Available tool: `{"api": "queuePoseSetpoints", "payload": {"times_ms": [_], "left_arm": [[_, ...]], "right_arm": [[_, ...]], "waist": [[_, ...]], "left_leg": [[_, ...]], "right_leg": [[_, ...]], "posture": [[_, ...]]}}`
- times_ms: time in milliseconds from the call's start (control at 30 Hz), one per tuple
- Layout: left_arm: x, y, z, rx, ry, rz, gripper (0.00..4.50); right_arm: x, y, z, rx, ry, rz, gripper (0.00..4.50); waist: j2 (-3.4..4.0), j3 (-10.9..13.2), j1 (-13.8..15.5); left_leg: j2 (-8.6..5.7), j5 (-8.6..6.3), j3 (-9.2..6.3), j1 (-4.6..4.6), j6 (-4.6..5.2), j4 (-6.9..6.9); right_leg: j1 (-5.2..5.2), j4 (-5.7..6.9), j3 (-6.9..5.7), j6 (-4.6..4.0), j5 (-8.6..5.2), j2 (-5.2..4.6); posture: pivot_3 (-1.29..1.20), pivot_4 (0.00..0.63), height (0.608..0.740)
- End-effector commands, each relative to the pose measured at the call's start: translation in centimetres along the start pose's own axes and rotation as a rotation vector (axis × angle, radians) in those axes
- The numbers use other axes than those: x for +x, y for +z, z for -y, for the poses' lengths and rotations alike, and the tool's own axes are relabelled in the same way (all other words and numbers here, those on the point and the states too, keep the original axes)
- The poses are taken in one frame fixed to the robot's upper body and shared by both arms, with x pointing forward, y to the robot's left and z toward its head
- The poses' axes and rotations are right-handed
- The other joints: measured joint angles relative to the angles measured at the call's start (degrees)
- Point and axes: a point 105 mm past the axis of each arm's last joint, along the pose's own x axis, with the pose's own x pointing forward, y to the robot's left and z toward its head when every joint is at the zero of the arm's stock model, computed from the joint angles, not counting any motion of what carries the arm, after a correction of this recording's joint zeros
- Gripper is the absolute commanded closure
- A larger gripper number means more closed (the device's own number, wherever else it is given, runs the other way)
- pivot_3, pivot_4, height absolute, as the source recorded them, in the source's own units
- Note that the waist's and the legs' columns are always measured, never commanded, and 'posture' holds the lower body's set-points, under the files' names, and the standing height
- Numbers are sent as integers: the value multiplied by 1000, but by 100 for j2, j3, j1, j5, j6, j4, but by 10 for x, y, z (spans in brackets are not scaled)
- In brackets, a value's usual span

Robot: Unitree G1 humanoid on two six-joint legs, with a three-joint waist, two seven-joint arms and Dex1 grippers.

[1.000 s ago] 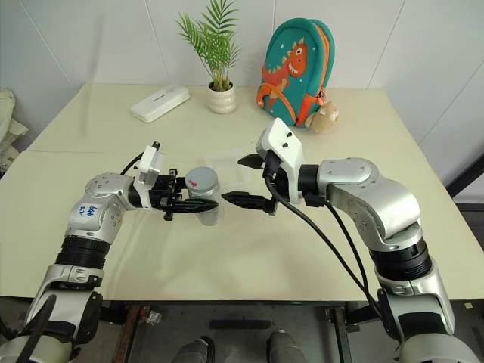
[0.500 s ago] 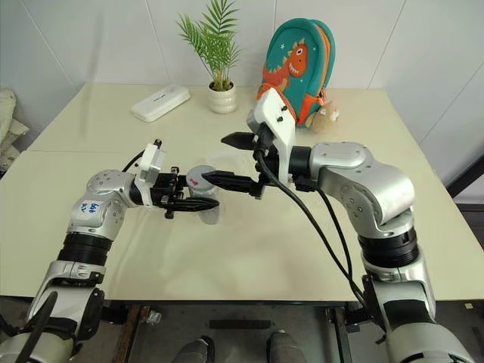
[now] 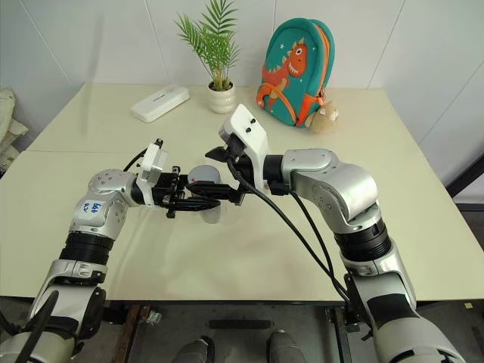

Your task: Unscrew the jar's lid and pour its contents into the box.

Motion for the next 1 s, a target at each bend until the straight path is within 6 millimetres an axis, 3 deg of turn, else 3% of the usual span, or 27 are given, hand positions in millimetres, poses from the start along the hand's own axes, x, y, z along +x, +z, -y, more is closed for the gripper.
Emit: {"api": "queuePoseSetpoints", "payload": {"times_ms": [33, 467, 567, 700, 1000], "left_arm": [[1, 12, -2, 56, -2, 14, 2520], [0, 12, -1, 57, 5, 11, 2520], [1, 12, -2, 56, 6, 10, 2520], [1, 12, -2, 57, 8, 10, 2520], [1, 10, -3, 48, 11, 4, 2520]], "right_arm": [[1, 12, -3, -58, 17, 30, 15], [1, 16, -3, -69, 28, 46, 15], [0, 14, -4, -63, 39, 37, 561], [0, 13, -6, -61, 48, 34, 1845], [-4, 22, -2, -78, 38, 59, 1845]], "waist": [[0, 0, -5], [0, 0, -3], [0, 0, -4], [0, 0, -3], [0, 0, -3]], "left_leg": [[0, 0, 0, 0, 0, 0], [0, 0, 0, 0, 0, 0], [0, 0, 0, 0, 0, 0], [0, 0, 0, 0, 0, 0], [0, 0, 0, 0, 0, 0]], "right_leg": [[0, 0, 0, 0, 0, 0], [0, 1, 0, 0, 0, 0], [0, 2, 0, 0, 0, 0], [0, 2, 0, 0, 0, 0], [0, 1, 0, 0, 0, 0]], "posture": [[0, 150, 740], [0, 150, 740], [0, 150, 740], [0, 150, 740], [0, 150, 740]]}}
